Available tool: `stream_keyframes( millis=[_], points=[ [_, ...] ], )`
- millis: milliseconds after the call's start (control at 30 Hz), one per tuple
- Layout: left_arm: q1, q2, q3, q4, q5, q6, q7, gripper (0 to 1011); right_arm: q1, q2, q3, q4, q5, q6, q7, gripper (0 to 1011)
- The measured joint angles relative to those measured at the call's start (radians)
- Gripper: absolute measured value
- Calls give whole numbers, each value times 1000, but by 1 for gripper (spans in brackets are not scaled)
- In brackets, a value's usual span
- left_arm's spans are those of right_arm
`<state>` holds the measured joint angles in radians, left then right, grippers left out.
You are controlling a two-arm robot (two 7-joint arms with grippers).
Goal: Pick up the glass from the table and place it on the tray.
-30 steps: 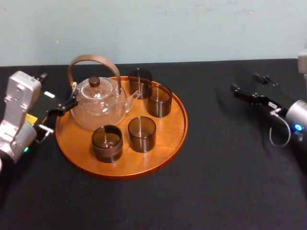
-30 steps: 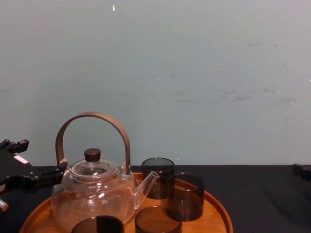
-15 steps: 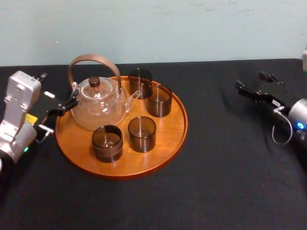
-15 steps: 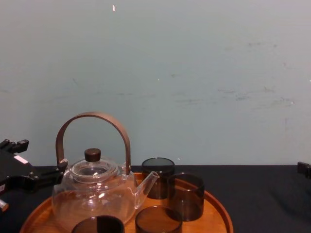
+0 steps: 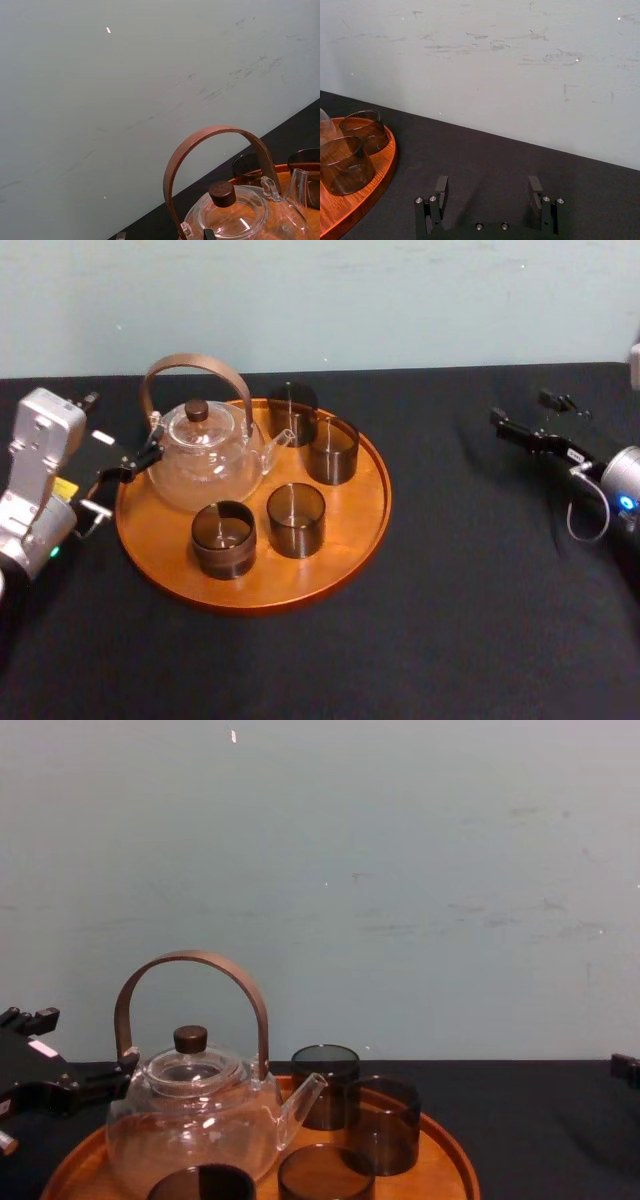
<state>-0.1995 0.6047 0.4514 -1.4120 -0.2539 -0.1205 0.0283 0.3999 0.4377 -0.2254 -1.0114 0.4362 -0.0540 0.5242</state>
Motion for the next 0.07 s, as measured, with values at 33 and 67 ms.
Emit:
stream_keyframes(
  millis=[33,67],
  points=[
    [0,0,0,0,0,0,0,1001,0,0,0,0,0,0,0,1002],
    [0,0,0,0,0,0,0,1002,0,0,0,0,0,0,0,1002]
  ],
)
